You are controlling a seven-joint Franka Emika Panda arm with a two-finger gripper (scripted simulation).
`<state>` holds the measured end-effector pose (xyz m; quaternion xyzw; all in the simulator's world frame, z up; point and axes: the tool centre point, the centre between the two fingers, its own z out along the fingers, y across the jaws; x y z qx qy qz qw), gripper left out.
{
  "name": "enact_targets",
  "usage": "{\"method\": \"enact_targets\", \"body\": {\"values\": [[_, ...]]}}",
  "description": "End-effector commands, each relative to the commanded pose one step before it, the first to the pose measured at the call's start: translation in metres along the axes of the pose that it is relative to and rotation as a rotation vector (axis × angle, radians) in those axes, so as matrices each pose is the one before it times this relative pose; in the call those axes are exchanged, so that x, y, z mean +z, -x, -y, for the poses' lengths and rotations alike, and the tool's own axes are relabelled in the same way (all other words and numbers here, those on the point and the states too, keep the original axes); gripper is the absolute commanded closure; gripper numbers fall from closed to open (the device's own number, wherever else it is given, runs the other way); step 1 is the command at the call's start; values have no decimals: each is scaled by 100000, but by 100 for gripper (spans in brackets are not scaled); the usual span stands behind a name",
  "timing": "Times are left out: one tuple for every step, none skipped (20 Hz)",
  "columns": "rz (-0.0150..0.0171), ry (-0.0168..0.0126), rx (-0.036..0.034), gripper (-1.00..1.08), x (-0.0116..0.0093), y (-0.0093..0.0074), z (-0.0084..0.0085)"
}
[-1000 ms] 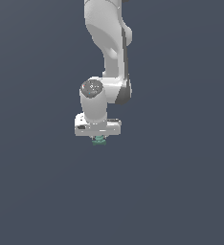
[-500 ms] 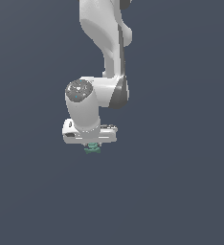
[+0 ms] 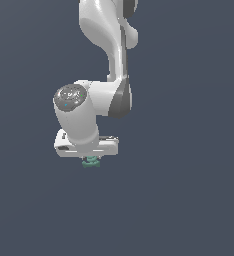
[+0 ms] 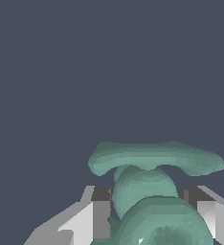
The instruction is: Pick up the object and move it to a goal position.
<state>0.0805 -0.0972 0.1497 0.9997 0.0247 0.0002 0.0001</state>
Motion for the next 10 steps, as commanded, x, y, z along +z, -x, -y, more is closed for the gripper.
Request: {"method": "enact_targets", "body": {"values": [[50, -8, -22, 108, -332, -606, -229], [0, 0, 0, 108, -99, -177, -69], [0, 0, 0, 108, -85, -155, -60], [0, 0, 0, 108, -72, -132, -50], [0, 0, 0, 108, -58, -110, -41], [0, 0, 0, 108, -45, -89, -32], [0, 0, 0, 108, -31, -68, -23], [0, 0, 0, 108, -18, -47, -14], [0, 0, 0, 108, -6, -26, -6], [0, 0, 0, 108, 1, -7, 0]]}}
